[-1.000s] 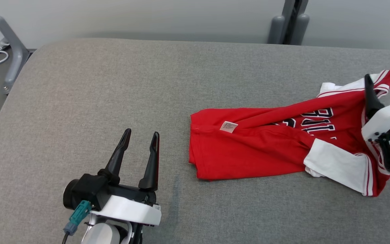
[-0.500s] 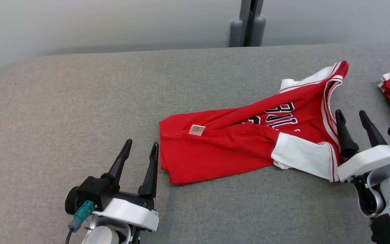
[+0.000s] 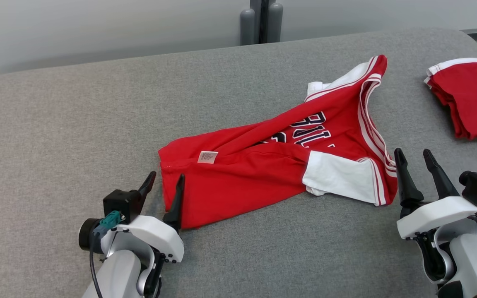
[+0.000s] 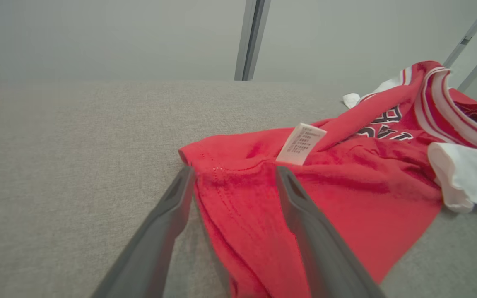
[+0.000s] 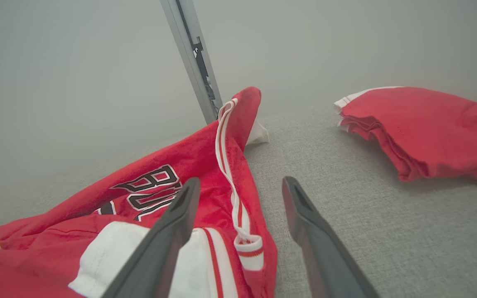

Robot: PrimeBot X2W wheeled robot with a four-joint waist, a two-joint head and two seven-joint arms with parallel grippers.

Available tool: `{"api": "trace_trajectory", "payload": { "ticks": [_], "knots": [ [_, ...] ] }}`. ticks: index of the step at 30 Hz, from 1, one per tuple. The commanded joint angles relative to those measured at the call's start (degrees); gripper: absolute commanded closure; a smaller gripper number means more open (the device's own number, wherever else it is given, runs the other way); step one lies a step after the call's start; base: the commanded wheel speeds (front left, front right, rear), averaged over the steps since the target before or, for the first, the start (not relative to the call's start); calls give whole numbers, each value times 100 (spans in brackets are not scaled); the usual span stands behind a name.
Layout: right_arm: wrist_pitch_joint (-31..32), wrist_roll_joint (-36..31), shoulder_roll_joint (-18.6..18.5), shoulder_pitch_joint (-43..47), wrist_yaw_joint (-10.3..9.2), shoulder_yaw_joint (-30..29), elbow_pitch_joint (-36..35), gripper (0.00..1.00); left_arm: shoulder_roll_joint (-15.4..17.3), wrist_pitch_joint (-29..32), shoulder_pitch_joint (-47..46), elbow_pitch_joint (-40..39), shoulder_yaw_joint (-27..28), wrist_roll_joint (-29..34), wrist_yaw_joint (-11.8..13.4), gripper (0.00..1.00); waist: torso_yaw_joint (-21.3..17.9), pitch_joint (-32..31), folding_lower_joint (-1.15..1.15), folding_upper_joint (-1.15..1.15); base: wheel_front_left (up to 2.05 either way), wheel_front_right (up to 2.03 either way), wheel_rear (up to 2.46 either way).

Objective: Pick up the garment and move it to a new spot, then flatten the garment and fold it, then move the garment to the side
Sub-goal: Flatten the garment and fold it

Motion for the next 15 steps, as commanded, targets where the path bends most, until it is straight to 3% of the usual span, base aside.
{"api": "trace_trajectory", "payload": {
  "ticks": [1,15],
  "knots": [
    [9,-47,-10,62,-2,-36,-47,0,41,-14,-99,97,15,-33,10,0,-19,19,0,0,0,0,0],
    [51,-217,149,139,-1,-222,-229,0,37,-13,-763,804,-231,-342,-104,0,-59,193,0,0,0,0,0]
  ]
}}
